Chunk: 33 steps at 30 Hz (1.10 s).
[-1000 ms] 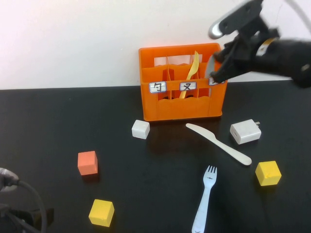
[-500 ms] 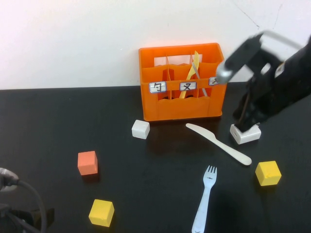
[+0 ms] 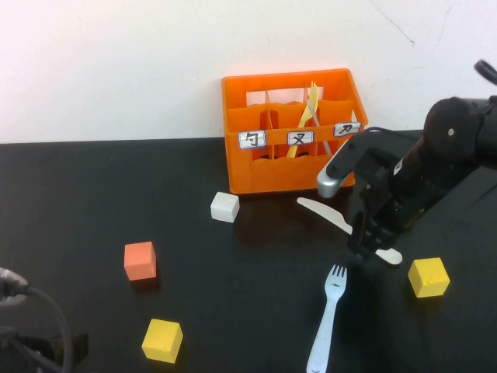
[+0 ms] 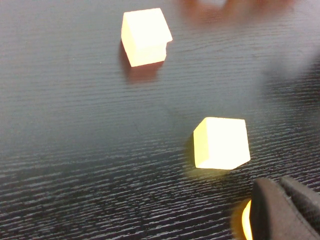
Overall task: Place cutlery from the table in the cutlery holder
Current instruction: Pick up the knife
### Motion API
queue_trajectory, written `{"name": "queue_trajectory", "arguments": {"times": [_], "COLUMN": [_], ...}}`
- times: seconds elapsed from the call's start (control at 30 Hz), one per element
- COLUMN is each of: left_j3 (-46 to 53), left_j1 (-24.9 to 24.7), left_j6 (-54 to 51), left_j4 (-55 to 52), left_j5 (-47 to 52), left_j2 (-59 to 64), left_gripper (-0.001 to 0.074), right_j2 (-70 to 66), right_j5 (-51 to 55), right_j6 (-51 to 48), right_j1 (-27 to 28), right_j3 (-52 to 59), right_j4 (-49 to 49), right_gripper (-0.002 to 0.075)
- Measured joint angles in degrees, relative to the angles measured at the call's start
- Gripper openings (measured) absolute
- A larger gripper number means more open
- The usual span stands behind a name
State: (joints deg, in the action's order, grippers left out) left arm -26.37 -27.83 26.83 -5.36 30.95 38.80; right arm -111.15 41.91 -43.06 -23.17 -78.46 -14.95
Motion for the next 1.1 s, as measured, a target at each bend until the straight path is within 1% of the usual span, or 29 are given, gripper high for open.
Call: {"name": "queue_trajectory", "arguments": {"times": [0.1, 0.3, 0.43, 0.63, 0.8, 1.1], "left_j3": [0.00, 0.00, 0.00, 0.00, 0.00, 0.00], "left_j1": [0.00, 0.00, 0.00, 0.00, 0.00, 0.00], "left_j6": [0.00, 0.00, 0.00, 0.00, 0.00, 0.00], "left_j4": [0.12, 0.12, 0.12, 0.12, 0.12, 0.12], "left_j5": [0.00, 0.00, 0.00, 0.14, 1.09, 1.32], "left_j2": [0.00, 0.00, 0.00, 0.00, 0.00, 0.00], "left_gripper": [-0.0001, -0.0001, -0.0001, -0.0001, -0.0001, -0.0001], "right_j2": [-0.83, -1.23, -1.27, -2.38, -2.86, -4.95], "right_j5": [-1.33, -4.61, -5.62, -5.62, -5.62, -4.13], "right_j6": [-0.10, -0.44, -0.56, 0.80, 5.00, 6.33], "right_j1": [0.00, 0.00, 0.00, 0.00, 0.00, 0.00], "right_j3": [-0.51, -1.14, -1.14, -1.14, -1.14, -1.14], "right_j4": [0.00, 0.11, 0.36, 4.13, 7.34, 8.49], "right_gripper": [0.0293, 0.0333, 0.0375, 0.0382, 0.0384, 0.0385]}}
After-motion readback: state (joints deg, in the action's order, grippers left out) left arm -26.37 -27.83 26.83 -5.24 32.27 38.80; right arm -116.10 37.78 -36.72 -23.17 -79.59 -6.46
